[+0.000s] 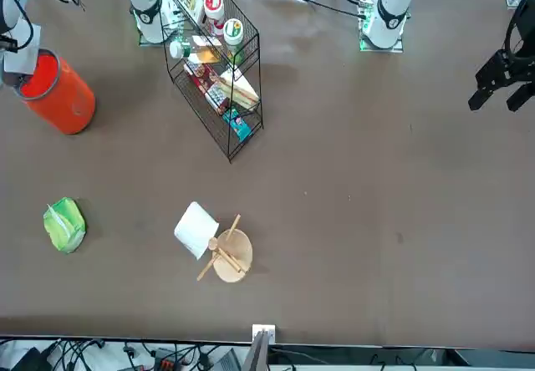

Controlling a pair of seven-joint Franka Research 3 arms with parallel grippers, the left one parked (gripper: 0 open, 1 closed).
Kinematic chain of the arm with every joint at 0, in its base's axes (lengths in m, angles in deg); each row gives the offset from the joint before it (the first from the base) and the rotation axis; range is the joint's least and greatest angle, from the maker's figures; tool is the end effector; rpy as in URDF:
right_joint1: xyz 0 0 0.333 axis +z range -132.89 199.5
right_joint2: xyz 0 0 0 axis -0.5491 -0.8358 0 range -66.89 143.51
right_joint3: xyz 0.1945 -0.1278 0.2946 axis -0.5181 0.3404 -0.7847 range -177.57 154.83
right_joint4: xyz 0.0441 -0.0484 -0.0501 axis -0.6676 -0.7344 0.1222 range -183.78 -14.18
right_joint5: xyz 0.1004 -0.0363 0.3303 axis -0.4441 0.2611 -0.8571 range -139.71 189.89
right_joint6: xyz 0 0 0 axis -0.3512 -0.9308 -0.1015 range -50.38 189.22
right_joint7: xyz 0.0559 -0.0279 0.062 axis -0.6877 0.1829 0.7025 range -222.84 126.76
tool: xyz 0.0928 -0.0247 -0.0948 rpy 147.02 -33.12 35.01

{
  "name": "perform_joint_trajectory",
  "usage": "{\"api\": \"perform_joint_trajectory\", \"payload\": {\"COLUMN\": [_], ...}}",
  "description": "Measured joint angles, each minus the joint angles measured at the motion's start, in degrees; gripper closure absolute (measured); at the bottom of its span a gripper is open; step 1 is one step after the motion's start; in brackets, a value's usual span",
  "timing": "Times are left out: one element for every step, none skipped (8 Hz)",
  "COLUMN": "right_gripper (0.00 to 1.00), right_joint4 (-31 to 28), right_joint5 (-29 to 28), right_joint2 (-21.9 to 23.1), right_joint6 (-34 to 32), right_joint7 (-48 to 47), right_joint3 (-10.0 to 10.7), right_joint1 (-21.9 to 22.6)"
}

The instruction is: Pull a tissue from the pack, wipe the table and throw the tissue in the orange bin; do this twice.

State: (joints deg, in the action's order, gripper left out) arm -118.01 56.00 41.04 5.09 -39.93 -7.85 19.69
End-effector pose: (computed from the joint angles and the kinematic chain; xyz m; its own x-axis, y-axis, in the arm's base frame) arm 0.3922 -0.2008 0.5470 0.8392 -0.2167 -0.4987 0.0156 -0.9072 0.4204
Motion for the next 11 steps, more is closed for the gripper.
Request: {"api": "perform_joint_trajectory", "payload": {"right_gripper": [0.99,0.99,0.99,0.99,0.97,0.96,0.94,0.78,0.57,0.40,0.19], "right_joint4": [0.0,0.0,0.0,0.0,-0.1,-0.3,-0.7,-1.0,-1.1,-1.1,-1.1], "right_joint5": [0.0,0.0,0.0,0.0,0.0,0.0,0.0,0.0,0.0,0.0,0.0], "right_joint2": [-1.3,-2.6,-3.9,-5.0,-6.0,-6.6,-6.9,-6.9,-6.9,-6.9,-6.8], "right_joint6": [1.1,2.4,3.5,4.5,5.5,6.8,7.8,8.4,8.5,8.6,8.6], "right_joint7": [0.1,0.1,0.1,0.1,0.1,0.1,0.1,0.1,0.1,0.1,0.1], "right_joint3": [0.0,0.0,0.0,0.0,0.0,0.0,0.0,0.0,0.0,0.0,0.0], "right_joint1": [-0.4,-0.5,-0.5,-0.5,-0.5,-0.7,-1.1,-1.5,-1.6,-1.6,-1.6]}}
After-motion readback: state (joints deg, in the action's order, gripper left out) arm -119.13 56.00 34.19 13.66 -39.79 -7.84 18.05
